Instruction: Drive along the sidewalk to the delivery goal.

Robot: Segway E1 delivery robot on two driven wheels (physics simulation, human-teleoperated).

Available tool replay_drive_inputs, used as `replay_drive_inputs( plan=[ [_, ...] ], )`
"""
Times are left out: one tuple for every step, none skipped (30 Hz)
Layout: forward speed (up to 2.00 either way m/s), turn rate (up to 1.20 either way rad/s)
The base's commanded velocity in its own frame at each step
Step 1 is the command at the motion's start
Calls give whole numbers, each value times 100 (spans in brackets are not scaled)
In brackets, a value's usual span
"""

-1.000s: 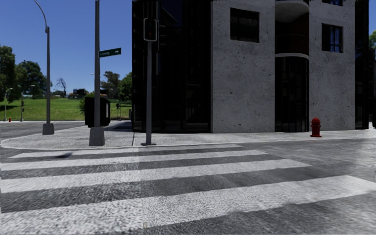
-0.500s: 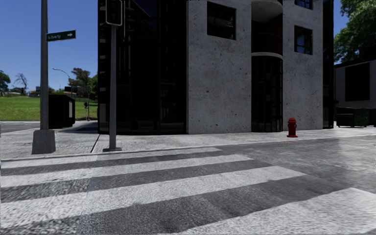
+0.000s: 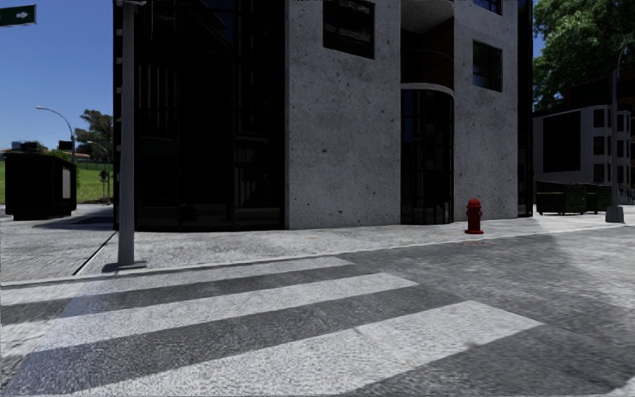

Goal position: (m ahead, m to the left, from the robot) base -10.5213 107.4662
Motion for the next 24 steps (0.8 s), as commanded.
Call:
replay_drive_inputs(
  plan=[
    [146, 0],
    [147, 0],
    [147, 0],
    [147, 0],
    [147, 0],
    [147, 9],
    [147, 18],
    [147, 25],
    [147, 25],
    [147, 37],
    [147, 45],
    [147, 47],
    [147, 47],
    [147, 48],
    [147, 48],
    [147, 48],
    [147, 48],
    [147, 48],
    [147, 48],
    [147, 48],
    [147, 48],
    [147, 48],
    [147, 48],
    [147, 48]
  ],
)
